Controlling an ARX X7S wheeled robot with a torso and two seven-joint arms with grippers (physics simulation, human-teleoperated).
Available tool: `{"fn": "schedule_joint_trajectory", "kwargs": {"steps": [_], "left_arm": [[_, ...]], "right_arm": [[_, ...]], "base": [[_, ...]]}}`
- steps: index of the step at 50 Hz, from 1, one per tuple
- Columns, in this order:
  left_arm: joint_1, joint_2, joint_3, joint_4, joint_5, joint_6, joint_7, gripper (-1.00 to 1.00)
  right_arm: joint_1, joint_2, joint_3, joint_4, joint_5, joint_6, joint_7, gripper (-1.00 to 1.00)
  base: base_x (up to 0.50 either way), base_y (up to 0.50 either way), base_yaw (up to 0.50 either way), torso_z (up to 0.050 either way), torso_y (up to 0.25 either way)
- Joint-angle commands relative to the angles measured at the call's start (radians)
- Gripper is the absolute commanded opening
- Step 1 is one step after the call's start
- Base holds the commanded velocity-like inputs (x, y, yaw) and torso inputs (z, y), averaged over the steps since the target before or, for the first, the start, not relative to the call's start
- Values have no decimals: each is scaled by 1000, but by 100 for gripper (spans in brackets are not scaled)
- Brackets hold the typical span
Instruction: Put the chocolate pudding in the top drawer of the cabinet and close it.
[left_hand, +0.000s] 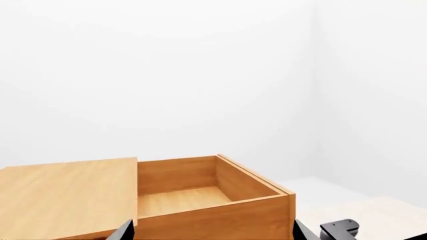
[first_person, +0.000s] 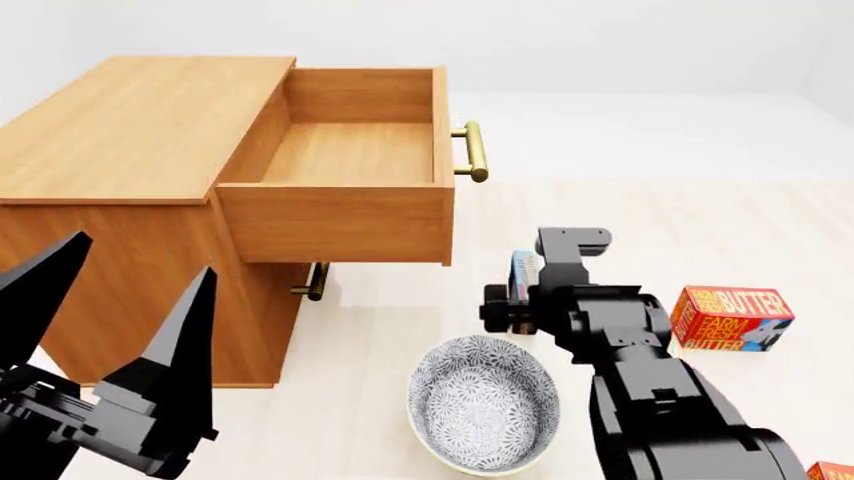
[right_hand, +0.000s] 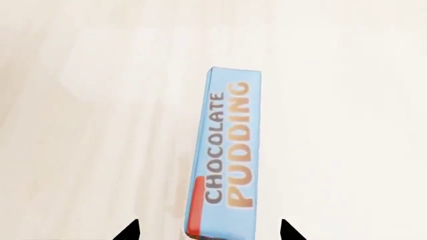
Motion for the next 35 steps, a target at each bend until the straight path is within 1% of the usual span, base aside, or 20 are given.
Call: {"fn": "schedule_joint_trajectory", "kwargs": {"steps": [1,17,25,35], "left_arm": [[8,0,4,-8,8,11,2,100],[15,1,6,-15,14,21,2,100],[17,3,5,-36,113,56,-117,100],[27,0,11,-3,179,51,-192,100]], "right_arm": [[-9,0,61,1,-51,9,-4,100],[-14,1,103,1,-80,11,-8,100],[-10,0,110,1,-88,-10,-7,100],[2,-4,108,1,-94,-61,12,100]], "base": [[0,0,0,0,0],[0,0,0,0,0],[0,0,0,0,0],[0,0,0,0,0]]}}
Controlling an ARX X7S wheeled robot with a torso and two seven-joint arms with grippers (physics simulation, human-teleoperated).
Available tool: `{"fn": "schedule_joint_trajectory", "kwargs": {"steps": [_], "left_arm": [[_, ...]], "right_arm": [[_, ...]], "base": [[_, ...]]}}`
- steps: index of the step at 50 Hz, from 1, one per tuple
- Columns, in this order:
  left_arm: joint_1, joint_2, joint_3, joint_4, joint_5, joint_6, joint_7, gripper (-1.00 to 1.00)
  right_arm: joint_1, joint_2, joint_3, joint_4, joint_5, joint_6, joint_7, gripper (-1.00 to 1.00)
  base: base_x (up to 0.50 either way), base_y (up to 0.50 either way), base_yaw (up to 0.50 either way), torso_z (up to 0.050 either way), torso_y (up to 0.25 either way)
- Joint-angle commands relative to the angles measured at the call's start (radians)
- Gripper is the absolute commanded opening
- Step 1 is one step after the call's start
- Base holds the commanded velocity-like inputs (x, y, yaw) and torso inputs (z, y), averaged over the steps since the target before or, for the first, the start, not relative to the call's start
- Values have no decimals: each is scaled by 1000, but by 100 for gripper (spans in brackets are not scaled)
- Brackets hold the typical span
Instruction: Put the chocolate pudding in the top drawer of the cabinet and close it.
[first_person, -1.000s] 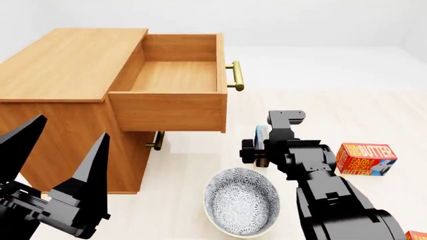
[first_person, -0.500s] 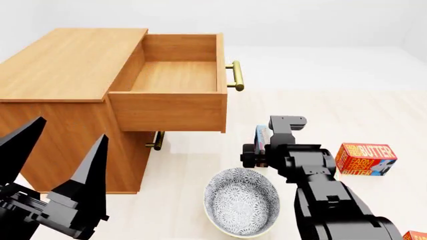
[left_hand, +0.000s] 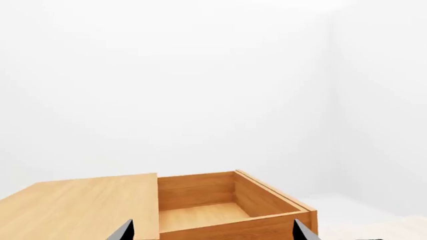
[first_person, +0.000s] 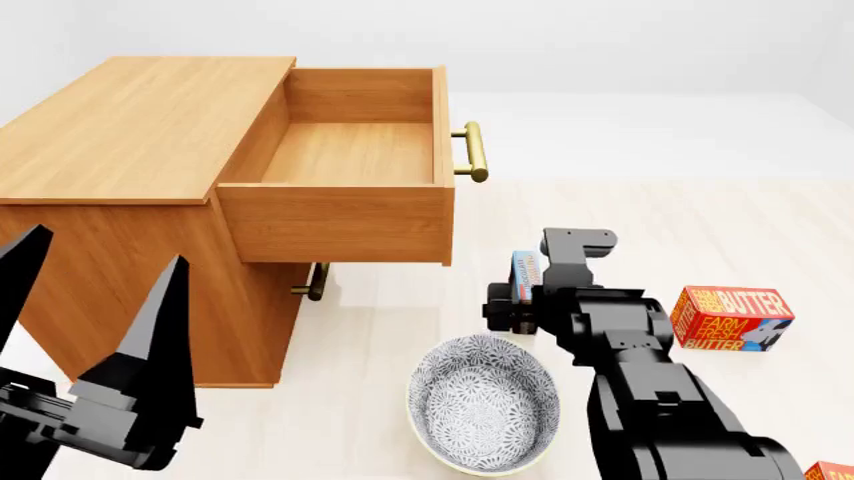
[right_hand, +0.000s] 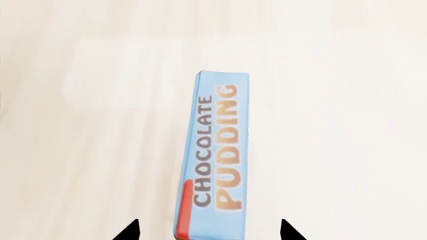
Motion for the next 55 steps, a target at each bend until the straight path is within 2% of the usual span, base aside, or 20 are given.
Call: {"fn": "schedule_joint_trajectory", "kwargs": {"steps": [1,15,22,26,30,50,55], "left_arm": [[10,-1,6,17,75,7,-85,100],[32,18,23,-19,-1,70,-5,100],[28,20,15,-24,80,65,-71,100],[22,29,3,-47,136,64,-210,100],[31,36,13,-49,80,44,-194,100],[63,54,29,-57,258,80,-223,100],[58,68,23,-78,256,72,-214,100]], "right_arm": [[12,-3,6,0,-9,-41,14,100],[25,-9,19,0,-5,-29,41,100],[20,-7,30,0,-8,-23,47,100],[23,-8,28,0,-11,-24,45,100],[25,-11,20,0,-16,-29,45,100],[23,-15,-6,0,-10,-62,51,100],[22,-15,-10,0,-10,-60,50,100]], "base": [[0,0,0,0,0],[0,0,0,0,0],[0,0,0,0,0],[0,0,0,0,0],[0,0,0,0,0],[0,0,0,0,0],[0,0,0,0,-224]]}}
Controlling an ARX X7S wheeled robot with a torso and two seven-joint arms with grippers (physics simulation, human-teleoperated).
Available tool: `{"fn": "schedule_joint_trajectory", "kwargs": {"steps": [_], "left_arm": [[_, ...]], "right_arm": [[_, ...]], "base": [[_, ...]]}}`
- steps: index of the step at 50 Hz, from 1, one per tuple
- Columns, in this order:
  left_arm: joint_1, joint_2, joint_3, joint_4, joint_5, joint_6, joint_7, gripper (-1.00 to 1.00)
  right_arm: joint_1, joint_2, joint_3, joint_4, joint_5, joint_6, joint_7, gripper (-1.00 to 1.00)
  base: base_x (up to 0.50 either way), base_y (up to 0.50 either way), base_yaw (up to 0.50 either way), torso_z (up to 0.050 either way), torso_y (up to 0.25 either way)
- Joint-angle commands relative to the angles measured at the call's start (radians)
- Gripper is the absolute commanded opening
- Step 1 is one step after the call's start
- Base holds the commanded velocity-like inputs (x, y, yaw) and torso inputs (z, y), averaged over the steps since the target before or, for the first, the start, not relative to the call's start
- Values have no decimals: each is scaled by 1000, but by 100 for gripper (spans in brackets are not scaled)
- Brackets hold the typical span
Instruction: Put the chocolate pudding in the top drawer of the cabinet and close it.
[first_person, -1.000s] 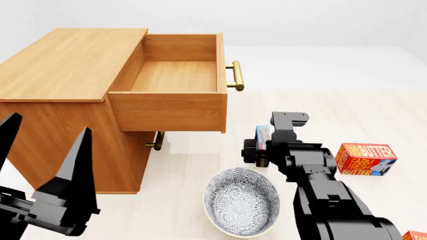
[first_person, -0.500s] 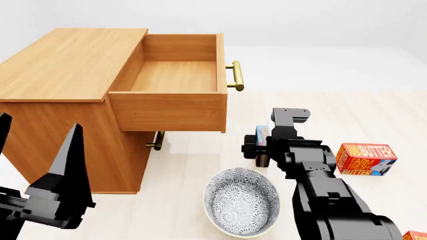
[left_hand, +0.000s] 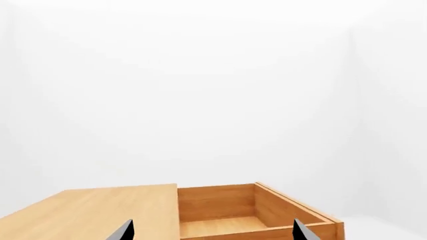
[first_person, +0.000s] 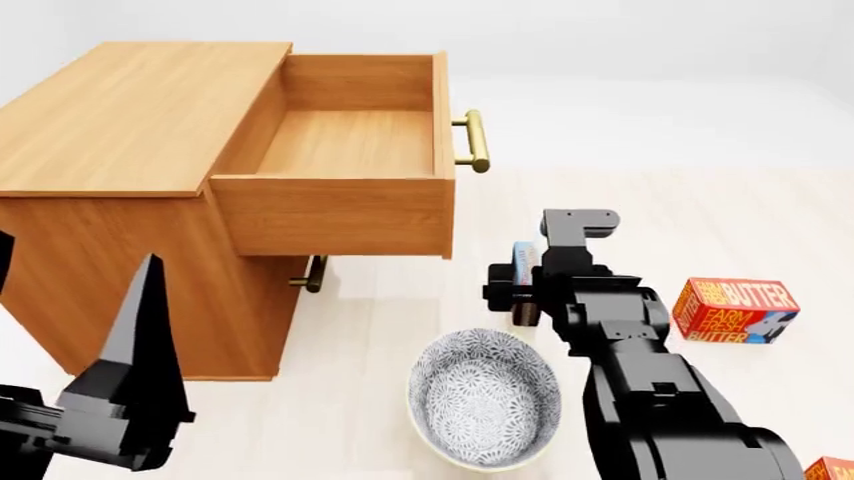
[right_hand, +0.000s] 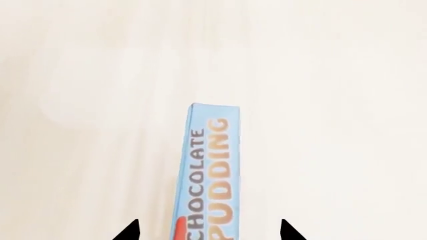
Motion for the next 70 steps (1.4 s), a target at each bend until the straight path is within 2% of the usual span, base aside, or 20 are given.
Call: {"fn": "schedule_joint_trajectory", "kwargs": {"steps": [1,12,15,19,20,34,41,44,48,54,70], "left_arm": [[5,19,-2,-25,47,2,-8,100],[12,22,1,-25,54,15,0,100],[20,22,11,-13,24,15,39,100],[24,13,15,19,50,-31,17,100],[25,13,15,22,50,-35,16,100],[25,23,11,-6,9,-11,30,100],[13,27,-5,-10,22,-66,-22,100],[8,30,-9,-18,6,-58,-14,100],[23,28,4,-39,-5,36,68,100],[33,20,9,-32,32,48,69,100],[38,35,10,-31,32,24,70,100]], "right_arm": [[-4,-2,-10,1,3,-2,-3,100],[-3,-2,-5,1,7,13,-5,100],[-2,-3,-5,1,7,13,-7,100],[0,-3,-4,1,9,15,-12,100],[1,-2,-2,1,10,16,-10,-100],[12,3,20,1,10,-14,6,-100],[14,7,24,1,6,-20,9,-100],[14,8,23,1,4,-21,7,-100],[17,9,18,1,0,-29,8,-100],[24,10,13,1,-2,-53,17,-100],[40,18,23,1,8,-102,25,-100]], "base": [[0,0,0,0,-250],[0,0,0,0,-245],[0,0,0,0,0],[0,0,0,0,0],[0,0,0,0,0],[0,0,0,0,0],[0,0,0,0,0],[0,0,0,0,0],[0,0,0,0,0],[0,0,0,0,0],[0,0,0,-24,234]]}}
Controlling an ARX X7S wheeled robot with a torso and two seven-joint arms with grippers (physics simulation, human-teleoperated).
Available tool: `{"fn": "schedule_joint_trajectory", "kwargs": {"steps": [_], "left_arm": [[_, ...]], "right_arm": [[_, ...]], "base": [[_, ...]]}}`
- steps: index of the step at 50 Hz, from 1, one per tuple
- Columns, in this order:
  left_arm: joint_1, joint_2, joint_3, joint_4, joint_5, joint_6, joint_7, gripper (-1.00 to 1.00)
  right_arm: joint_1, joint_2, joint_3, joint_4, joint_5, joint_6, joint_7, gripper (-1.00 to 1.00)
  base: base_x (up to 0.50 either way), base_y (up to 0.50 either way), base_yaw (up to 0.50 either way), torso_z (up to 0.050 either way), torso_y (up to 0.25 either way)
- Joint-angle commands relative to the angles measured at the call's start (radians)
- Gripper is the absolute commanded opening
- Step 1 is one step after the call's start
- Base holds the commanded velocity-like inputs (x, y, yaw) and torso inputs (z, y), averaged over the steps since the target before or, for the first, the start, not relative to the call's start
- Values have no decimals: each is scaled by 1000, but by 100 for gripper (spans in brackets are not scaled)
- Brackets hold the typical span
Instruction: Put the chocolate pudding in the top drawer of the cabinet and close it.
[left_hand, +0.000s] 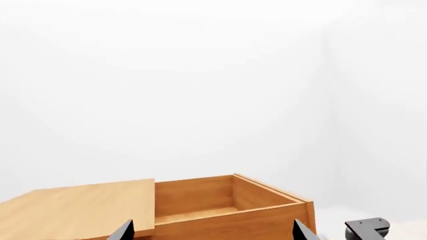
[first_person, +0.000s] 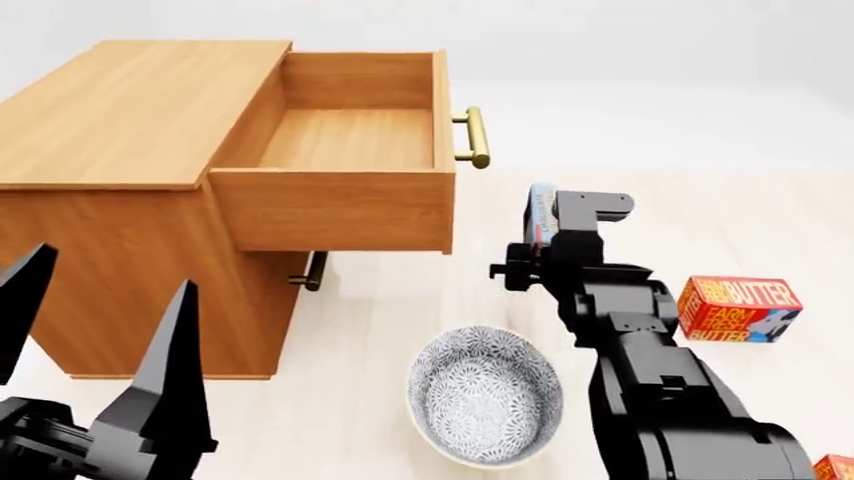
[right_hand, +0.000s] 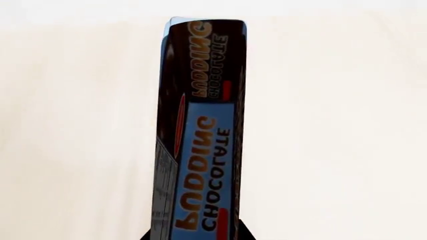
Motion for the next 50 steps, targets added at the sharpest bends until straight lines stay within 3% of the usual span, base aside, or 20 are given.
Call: {"fn": "schedule_joint_trajectory", "kwargs": {"steps": [1,10,16,29,50], "left_arm": [[2,8,-3,-11,0,5,-1,100],[8,5,-4,-19,-6,17,-18,100],[9,16,-5,-40,-11,33,-8,100],[23,9,0,-34,31,55,1,100],[33,2,5,-1,87,30,19,100]], "right_arm": [[17,5,3,-1,-4,-36,-2,-100],[30,11,5,-34,6,-59,1,-100],[-108,19,7,-445,25,163,15,-100],[-283,55,9,-1060,61,459,29,-100],[-441,64,35,-1705,126,697,59,-100]], "base": [[0,0,0,0,0],[0,0,0,0,0],[0,0,0,0,0],[0,0,0,0,0],[0,0,0,0,0]]}}
